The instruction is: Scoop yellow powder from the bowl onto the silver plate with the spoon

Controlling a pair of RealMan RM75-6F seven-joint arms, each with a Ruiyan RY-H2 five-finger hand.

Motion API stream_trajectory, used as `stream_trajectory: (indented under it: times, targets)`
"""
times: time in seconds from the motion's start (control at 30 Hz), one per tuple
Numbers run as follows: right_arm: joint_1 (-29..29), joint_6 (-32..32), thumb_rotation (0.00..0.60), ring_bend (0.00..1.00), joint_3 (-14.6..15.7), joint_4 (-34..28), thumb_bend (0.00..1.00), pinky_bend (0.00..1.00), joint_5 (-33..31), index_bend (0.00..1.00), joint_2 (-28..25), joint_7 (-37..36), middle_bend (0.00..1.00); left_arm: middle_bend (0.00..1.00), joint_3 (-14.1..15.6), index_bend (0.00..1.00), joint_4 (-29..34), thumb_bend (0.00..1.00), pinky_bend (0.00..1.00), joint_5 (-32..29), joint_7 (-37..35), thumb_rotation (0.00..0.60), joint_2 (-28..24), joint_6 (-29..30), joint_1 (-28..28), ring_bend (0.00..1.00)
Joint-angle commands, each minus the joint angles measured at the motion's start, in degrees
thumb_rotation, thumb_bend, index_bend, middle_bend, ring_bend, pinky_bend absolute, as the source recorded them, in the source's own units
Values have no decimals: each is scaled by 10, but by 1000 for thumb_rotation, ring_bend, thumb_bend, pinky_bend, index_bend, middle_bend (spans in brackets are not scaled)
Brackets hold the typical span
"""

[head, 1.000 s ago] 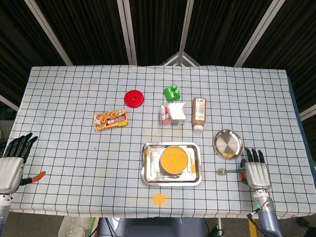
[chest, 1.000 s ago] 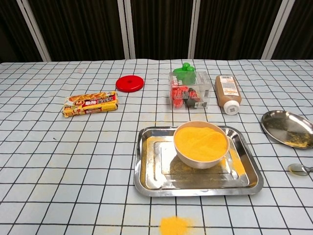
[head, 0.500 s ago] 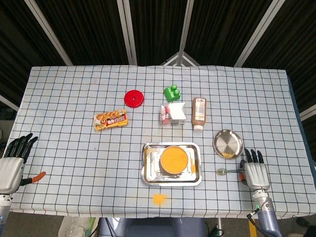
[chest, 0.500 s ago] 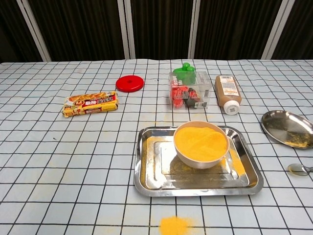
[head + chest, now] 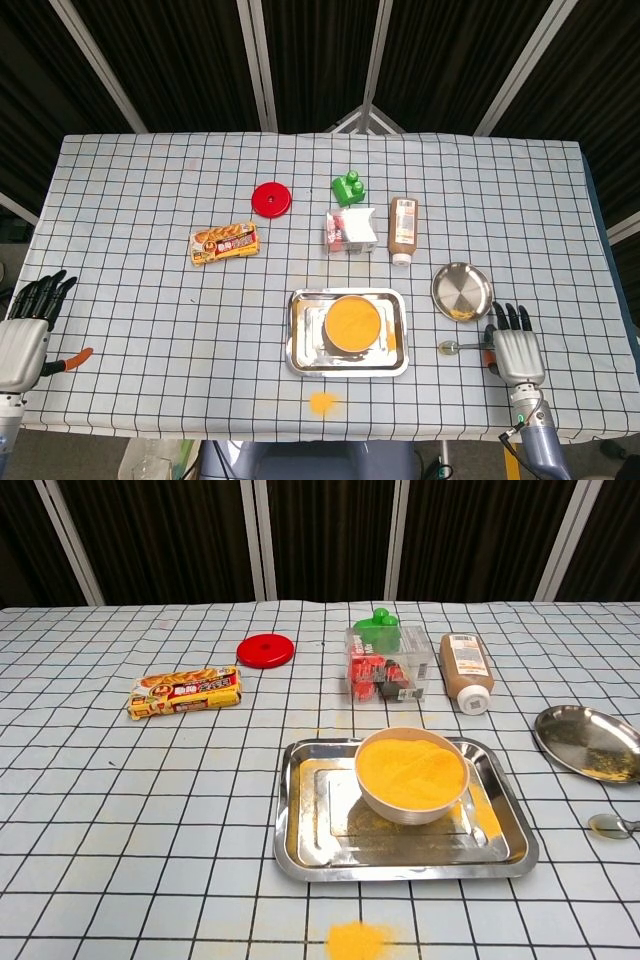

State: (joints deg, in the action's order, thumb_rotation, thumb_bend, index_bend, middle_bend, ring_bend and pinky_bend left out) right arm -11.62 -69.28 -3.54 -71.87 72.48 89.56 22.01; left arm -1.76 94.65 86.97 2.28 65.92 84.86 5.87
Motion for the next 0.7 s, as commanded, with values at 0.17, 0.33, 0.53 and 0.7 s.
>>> stream_trajectory:
  times: [0.17, 0.33, 0.53, 0.7]
  targets:
    - [0, -2, 600, 0, 1, -3, 471, 0, 2, 534, 0, 0, 110, 0, 0, 0, 1, 0, 0, 0, -1, 600, 0, 0, 0, 0]
    - [1, -6, 600, 0, 2, -7, 478, 0, 4, 564, -2, 0, 118, 0, 0, 0, 1, 0, 0, 0, -1, 600, -1, 0, 0, 0]
    - [3, -8, 600, 0, 3, -10, 481, 0, 5, 572, -3, 1, 122, 0, 0, 0, 1, 0, 0, -1, -1, 600, -1, -1, 0, 0]
    - [3, -12, 600, 0, 1, -15, 482, 0, 5, 572, -6, -1, 122, 0, 0, 0, 2, 0, 0, -1, -1, 600, -1, -1, 0, 0]
